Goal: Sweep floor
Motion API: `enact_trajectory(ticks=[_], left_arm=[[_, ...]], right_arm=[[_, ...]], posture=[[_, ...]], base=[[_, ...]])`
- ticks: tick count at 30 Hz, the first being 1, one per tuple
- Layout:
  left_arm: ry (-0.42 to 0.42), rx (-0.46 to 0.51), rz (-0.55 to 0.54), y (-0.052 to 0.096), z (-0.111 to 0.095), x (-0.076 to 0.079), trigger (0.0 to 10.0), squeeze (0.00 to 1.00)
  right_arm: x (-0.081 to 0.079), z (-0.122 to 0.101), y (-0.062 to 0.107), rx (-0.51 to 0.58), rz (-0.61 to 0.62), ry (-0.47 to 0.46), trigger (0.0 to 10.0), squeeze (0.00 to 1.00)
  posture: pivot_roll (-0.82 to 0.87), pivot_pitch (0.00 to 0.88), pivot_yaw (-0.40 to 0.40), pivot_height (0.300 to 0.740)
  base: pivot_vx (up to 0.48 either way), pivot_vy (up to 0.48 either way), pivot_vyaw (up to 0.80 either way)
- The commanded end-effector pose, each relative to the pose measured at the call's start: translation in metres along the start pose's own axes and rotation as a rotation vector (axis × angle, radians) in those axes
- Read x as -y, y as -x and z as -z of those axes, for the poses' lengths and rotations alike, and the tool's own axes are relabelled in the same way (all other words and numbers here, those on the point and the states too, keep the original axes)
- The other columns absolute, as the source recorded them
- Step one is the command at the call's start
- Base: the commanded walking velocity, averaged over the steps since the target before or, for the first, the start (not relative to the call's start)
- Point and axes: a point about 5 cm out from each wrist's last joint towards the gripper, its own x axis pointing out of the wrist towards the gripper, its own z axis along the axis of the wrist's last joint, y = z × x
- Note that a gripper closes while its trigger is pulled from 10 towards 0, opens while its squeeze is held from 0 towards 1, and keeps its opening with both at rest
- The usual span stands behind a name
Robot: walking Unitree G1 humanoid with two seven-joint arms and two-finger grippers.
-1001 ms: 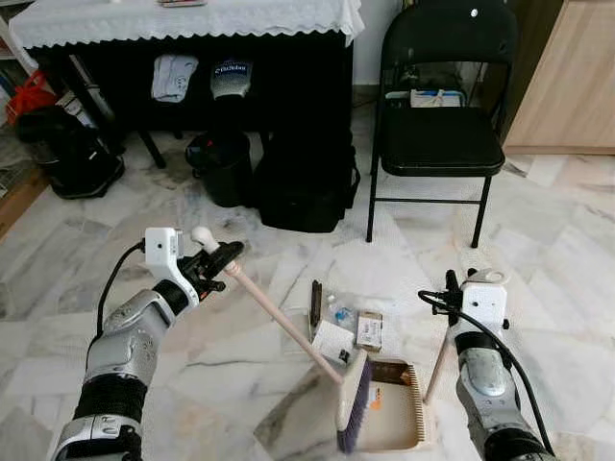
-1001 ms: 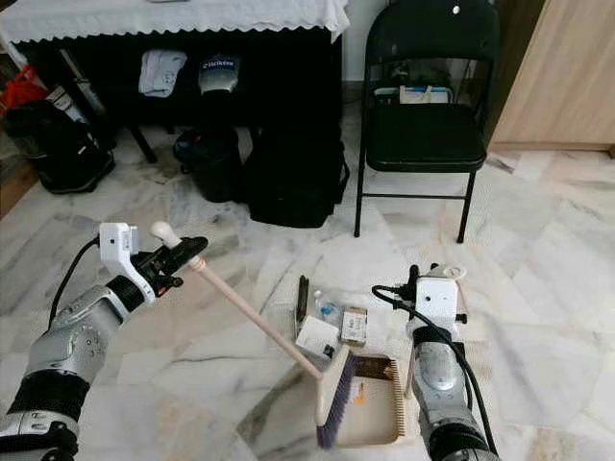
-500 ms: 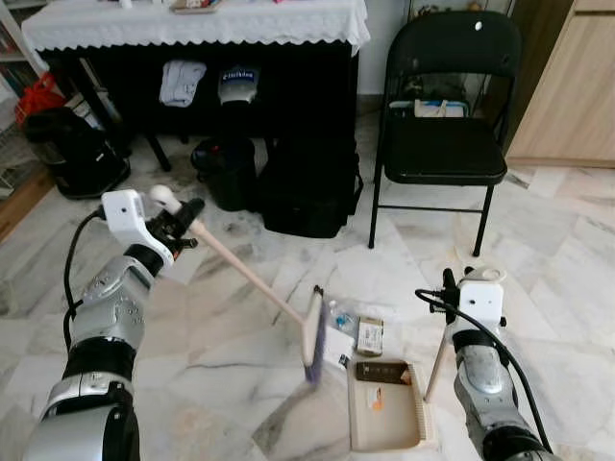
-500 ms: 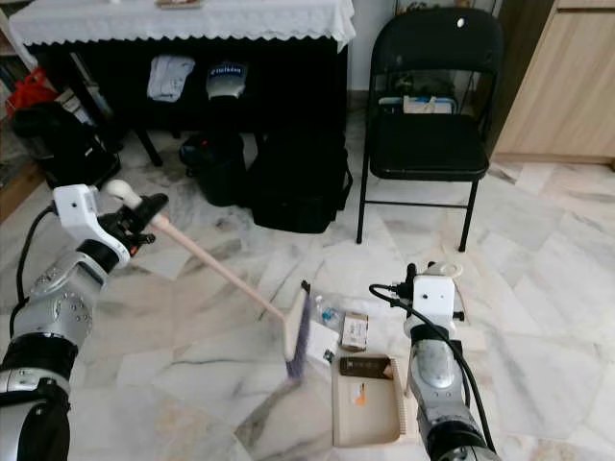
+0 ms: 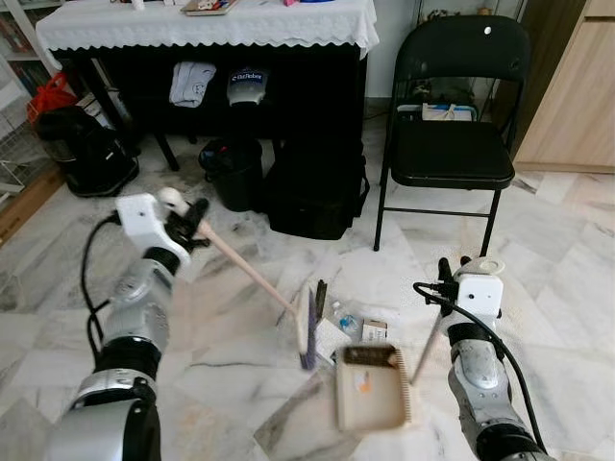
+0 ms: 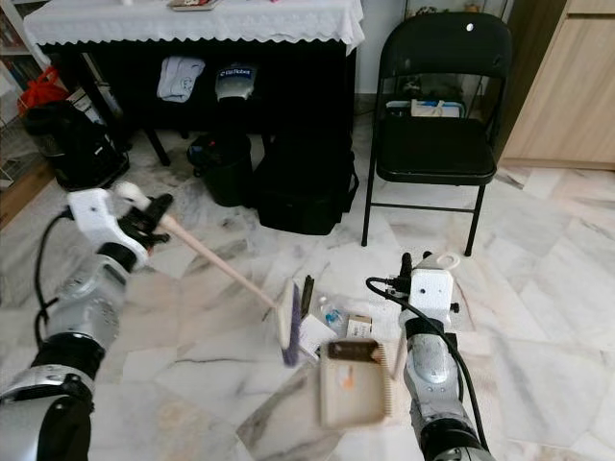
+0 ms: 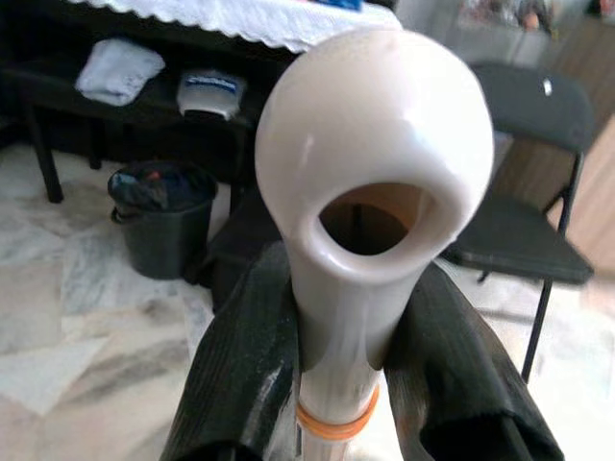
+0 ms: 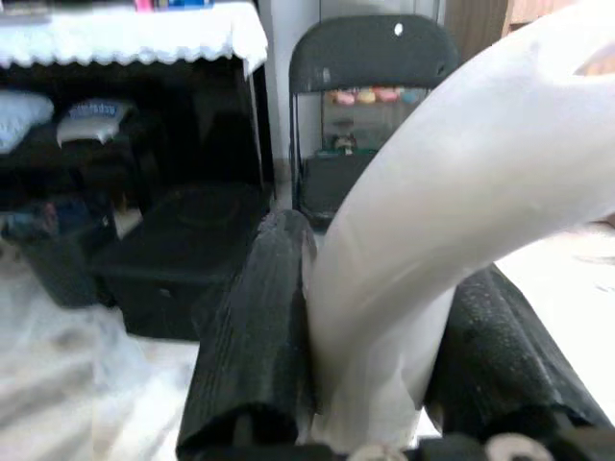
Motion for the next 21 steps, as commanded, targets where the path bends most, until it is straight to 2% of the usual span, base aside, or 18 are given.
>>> enact_trajectory(ticks=[1, 7, 15, 18, 21], left_arm=[[-0.071, 0.034, -0.005, 0.001, -0.005, -0.001, 10.0, 0.00], [-0.096, 0.016, -0.016, 0.006, 0.010, 0.007, 10.0, 0.00], [-0.143, 0.046, -0.092, 0.007, 0.009, 0.002, 10.0, 0.00], [-0.189, 0.054, -0.109, 0.007, 0.009, 0.002, 10.0, 0.00], [-0.244, 0.045, -0.066, 0.010, 0.018, 0.014, 10.0, 0.00]], right_arm=[[-0.002, -0.011, -0.003, 0.065, 0.004, -0.031, 10.0, 0.00], [-0.004, -0.020, -0.001, 0.098, 0.014, -0.097, 10.0, 0.00], [-0.004, -0.034, 0.000, 0.136, 0.027, -0.180, 10.0, 0.00], [-0.003, -0.040, -0.001, 0.145, 0.028, -0.199, 10.0, 0.00], [-0.004, -0.042, -0.001, 0.144, 0.034, -0.210, 10.0, 0.00]], posture=[[-0.09, 0.000, 0.074, 0.740], [-0.11, 0.000, 0.070, 0.740], [-0.12, 0.000, 0.067, 0.740], [-0.12, 0.000, 0.067, 0.740], [-0.12, 0.000, 0.070, 0.740]], base=[[0.000, 0.000, 0.00], [0.000, 0.000, 0.00], [0.000, 0.000, 0.00], [0.000, 0.000, 0.00], [0.000, 0.000, 0.00]])
